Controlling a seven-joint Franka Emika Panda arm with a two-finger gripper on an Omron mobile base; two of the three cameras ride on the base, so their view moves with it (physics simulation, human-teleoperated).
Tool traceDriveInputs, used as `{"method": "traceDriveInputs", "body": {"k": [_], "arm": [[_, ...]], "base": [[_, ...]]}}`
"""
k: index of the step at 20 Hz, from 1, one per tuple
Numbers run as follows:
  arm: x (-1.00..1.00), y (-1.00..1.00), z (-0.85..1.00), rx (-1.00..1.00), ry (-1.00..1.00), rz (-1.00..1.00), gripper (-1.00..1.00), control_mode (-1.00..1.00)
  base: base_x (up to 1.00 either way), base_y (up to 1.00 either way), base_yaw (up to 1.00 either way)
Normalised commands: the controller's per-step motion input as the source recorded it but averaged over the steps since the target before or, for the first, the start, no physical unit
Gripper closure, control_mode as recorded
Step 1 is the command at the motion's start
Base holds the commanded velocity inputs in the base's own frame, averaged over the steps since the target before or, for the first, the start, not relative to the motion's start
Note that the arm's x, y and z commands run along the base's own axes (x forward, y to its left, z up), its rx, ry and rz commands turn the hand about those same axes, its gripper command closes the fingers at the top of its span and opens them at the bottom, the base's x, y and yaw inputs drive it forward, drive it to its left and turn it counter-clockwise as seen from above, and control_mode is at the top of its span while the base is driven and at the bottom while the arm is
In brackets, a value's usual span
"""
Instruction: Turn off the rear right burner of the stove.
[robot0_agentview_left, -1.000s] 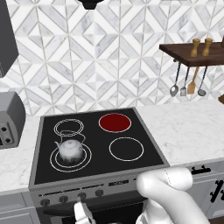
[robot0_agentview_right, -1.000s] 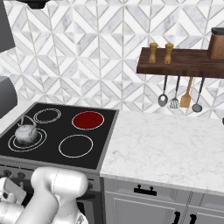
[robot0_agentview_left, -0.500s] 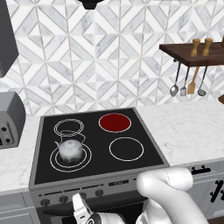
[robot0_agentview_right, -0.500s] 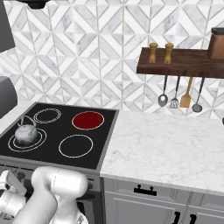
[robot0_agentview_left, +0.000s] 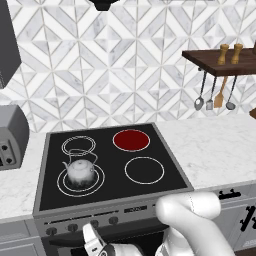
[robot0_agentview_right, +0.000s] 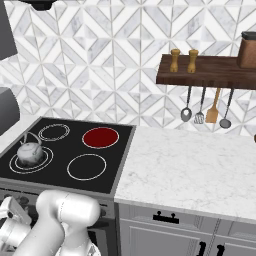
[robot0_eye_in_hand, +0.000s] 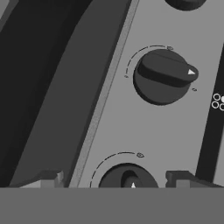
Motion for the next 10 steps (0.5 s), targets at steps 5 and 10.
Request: {"method": "traceDriveInputs", "body": {"k": [5,10], "arm": [[0.06,0.00,0.00,0.00,0.00,0.00,-1.00,-1.00],[0.02,0.00,0.00,0.00,0.00,0.00,1.00,-1.00]], "base": [[0.00,0.00,0.00],[0.00,0.00,0.00]]}}
